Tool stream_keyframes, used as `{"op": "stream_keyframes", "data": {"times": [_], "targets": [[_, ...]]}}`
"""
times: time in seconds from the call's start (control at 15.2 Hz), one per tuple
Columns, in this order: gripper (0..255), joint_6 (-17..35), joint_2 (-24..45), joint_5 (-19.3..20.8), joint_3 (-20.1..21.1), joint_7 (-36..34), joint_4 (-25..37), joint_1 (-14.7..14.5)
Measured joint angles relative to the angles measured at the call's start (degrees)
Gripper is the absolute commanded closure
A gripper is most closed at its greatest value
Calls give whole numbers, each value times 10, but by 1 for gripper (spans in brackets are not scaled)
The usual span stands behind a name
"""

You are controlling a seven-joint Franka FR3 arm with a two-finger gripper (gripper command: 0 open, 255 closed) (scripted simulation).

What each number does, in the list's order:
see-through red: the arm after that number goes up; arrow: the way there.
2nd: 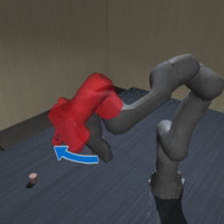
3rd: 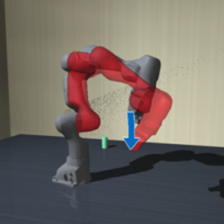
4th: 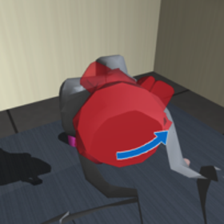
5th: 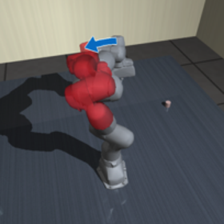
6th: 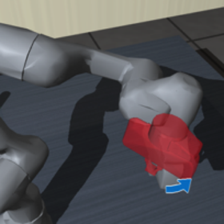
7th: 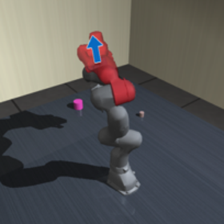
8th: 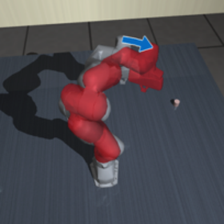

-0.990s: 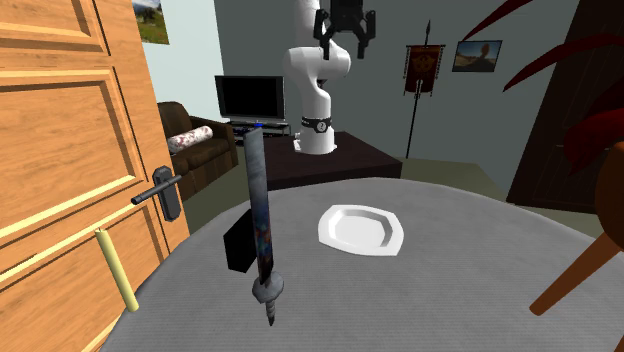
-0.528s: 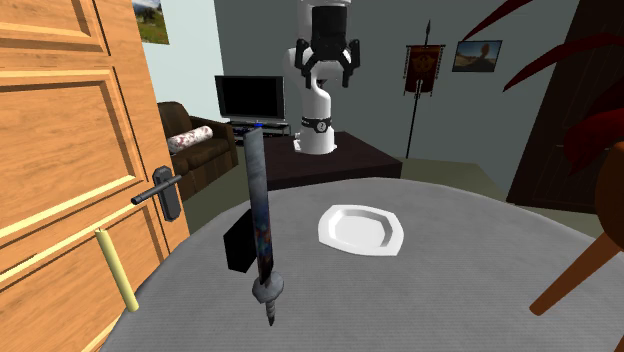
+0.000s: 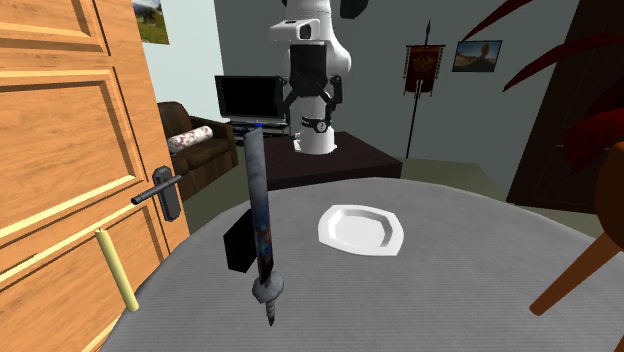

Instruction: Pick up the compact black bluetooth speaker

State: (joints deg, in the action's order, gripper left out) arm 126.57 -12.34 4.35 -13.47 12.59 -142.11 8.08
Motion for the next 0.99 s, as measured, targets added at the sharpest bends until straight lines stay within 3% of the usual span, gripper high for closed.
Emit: {"op": "stream_keyframes", "data": {"times": [0.46,0.99], "targets": [[0,87,152,-39,-29,50,72,16],[0,151,328,-111,-31,122,186,63]]}}
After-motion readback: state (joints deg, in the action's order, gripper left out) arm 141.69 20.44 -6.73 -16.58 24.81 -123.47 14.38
